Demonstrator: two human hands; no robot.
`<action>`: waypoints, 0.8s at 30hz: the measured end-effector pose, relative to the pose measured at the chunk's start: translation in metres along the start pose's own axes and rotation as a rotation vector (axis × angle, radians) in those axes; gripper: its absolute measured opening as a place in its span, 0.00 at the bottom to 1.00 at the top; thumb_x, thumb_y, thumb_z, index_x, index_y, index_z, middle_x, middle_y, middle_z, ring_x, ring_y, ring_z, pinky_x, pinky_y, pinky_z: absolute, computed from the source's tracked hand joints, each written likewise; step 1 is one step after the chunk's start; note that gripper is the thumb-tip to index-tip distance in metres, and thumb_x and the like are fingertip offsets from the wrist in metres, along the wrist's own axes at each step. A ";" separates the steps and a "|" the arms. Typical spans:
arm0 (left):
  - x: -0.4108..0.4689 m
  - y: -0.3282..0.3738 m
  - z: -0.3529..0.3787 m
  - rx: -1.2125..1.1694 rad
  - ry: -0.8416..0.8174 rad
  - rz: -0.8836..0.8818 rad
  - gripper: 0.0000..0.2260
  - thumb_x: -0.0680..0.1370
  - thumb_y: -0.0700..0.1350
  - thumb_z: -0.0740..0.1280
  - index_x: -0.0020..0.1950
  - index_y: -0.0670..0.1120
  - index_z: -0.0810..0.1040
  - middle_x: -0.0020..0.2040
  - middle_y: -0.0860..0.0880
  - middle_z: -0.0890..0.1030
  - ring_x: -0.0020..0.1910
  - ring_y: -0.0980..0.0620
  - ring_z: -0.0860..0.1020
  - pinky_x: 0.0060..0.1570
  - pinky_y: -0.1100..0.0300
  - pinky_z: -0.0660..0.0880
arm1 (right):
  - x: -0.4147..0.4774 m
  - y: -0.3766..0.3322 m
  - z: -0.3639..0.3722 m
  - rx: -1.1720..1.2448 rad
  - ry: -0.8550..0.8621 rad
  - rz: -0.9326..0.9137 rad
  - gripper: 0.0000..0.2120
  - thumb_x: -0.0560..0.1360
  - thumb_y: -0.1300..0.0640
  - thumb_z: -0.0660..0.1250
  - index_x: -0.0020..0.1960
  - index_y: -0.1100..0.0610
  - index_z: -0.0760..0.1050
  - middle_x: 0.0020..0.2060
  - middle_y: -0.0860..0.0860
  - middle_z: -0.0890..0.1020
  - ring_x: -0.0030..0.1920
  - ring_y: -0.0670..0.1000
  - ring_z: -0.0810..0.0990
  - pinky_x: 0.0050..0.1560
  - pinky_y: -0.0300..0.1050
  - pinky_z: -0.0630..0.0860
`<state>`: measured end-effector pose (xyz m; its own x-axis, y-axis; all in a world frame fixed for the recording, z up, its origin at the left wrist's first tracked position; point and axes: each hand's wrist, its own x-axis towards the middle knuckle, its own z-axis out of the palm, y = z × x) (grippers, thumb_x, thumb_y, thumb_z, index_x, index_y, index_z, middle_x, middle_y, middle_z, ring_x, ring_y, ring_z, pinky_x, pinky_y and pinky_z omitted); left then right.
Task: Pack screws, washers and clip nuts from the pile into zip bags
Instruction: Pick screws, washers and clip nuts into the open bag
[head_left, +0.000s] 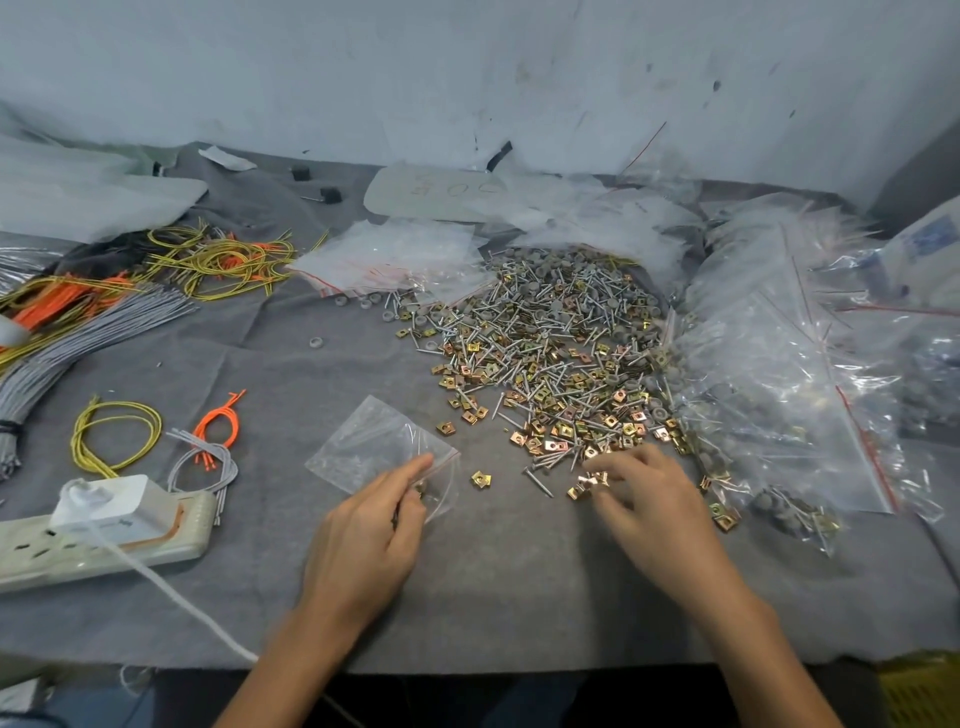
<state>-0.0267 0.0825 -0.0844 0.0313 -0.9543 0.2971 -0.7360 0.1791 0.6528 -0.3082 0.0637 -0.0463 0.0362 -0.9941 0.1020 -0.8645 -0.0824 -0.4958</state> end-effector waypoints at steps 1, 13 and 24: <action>0.000 0.000 0.000 0.001 0.000 -0.002 0.20 0.80 0.53 0.55 0.67 0.54 0.79 0.61 0.58 0.82 0.57 0.58 0.81 0.53 0.60 0.77 | 0.000 0.002 -0.001 -0.028 -0.050 0.001 0.11 0.78 0.53 0.69 0.58 0.42 0.81 0.49 0.43 0.73 0.53 0.49 0.73 0.51 0.47 0.70; 0.000 0.001 -0.002 0.008 0.009 -0.014 0.20 0.79 0.54 0.55 0.67 0.55 0.79 0.59 0.57 0.83 0.52 0.56 0.82 0.48 0.60 0.76 | 0.004 0.004 0.008 0.105 0.025 0.010 0.03 0.80 0.53 0.68 0.51 0.45 0.80 0.48 0.43 0.77 0.49 0.47 0.78 0.52 0.49 0.75; 0.002 0.003 0.000 0.003 0.032 -0.032 0.18 0.79 0.50 0.59 0.68 0.59 0.75 0.49 0.59 0.77 0.43 0.47 0.76 0.36 0.59 0.66 | -0.002 -0.053 0.031 1.102 -0.086 0.225 0.06 0.76 0.69 0.70 0.51 0.61 0.79 0.36 0.51 0.82 0.35 0.47 0.78 0.39 0.40 0.78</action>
<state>-0.0285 0.0815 -0.0818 0.0765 -0.9515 0.2981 -0.7362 0.1478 0.6605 -0.2468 0.0680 -0.0468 0.0066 -0.9923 -0.1239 0.0568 0.1240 -0.9907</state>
